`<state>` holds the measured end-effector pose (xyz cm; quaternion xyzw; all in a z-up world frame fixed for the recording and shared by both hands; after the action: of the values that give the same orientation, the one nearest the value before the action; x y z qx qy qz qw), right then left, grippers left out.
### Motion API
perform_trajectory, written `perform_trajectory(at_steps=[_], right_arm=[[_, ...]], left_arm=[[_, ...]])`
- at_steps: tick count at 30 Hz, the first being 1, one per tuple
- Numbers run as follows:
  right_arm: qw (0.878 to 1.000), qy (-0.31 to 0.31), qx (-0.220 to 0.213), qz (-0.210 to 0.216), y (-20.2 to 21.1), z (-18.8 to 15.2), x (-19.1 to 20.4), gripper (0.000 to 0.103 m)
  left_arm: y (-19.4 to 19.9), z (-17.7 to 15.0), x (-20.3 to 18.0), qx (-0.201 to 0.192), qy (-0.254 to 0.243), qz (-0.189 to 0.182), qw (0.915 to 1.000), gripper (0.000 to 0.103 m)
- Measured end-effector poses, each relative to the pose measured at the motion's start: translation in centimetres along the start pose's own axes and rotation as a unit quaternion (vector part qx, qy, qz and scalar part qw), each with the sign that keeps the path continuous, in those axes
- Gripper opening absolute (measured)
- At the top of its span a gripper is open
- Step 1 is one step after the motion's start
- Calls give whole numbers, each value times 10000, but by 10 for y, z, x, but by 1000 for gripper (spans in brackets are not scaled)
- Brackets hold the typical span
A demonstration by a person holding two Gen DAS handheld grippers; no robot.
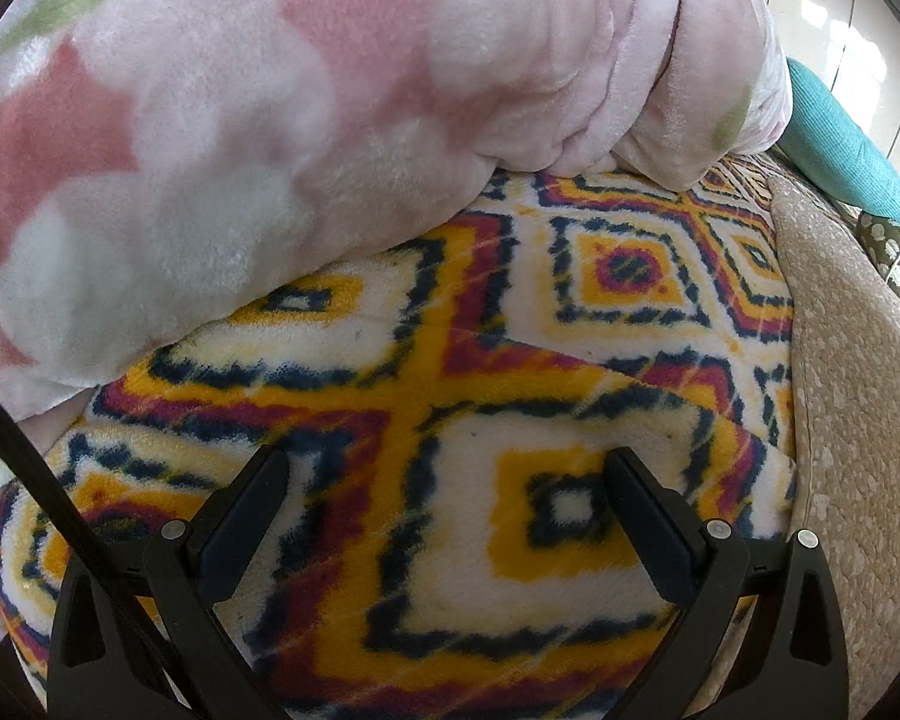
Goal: Fold small clothes
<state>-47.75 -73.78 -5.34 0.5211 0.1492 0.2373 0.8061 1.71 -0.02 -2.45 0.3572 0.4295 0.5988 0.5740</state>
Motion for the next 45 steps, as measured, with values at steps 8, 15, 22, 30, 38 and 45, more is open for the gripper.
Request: perform_trajectory(at_steps=[8,15,22,30,38,45], right_arm=[[10000,0,0,0,0,0,0,103],[10000,-1,0,1,0,0,0,103],[10000,0,-1,0,0,0,0,103],[10000,0,-1,-1,0,0,0,103],[10000,0,-1,0,0,0,0,103],[10000,0,-1,0,0,0,0,103]], left_arm=[[0,0,0,0,0,-1,10000,103],[0,0,0,3,0,1,10000,103],[0,0,0,-1,-2,5,10000,103],[-2,-1,3,0,9,-22,10000,103],[9,5,6,30,27,-190,9998,103],[125,-1,19,-1418,-294,142,9894,103]])
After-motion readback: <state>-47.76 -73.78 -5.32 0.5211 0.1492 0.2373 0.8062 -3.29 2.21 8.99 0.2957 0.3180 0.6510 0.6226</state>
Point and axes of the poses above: each gripper's, at about its wrist camera, not at the fingertips, and y roughly against the way its jaws point, x to its left, z to its top, the point moved 3 cm from there along -y, roughly the way its jaws point, and after that the axes turned 13 degrees about x, right-handed, at the moved point
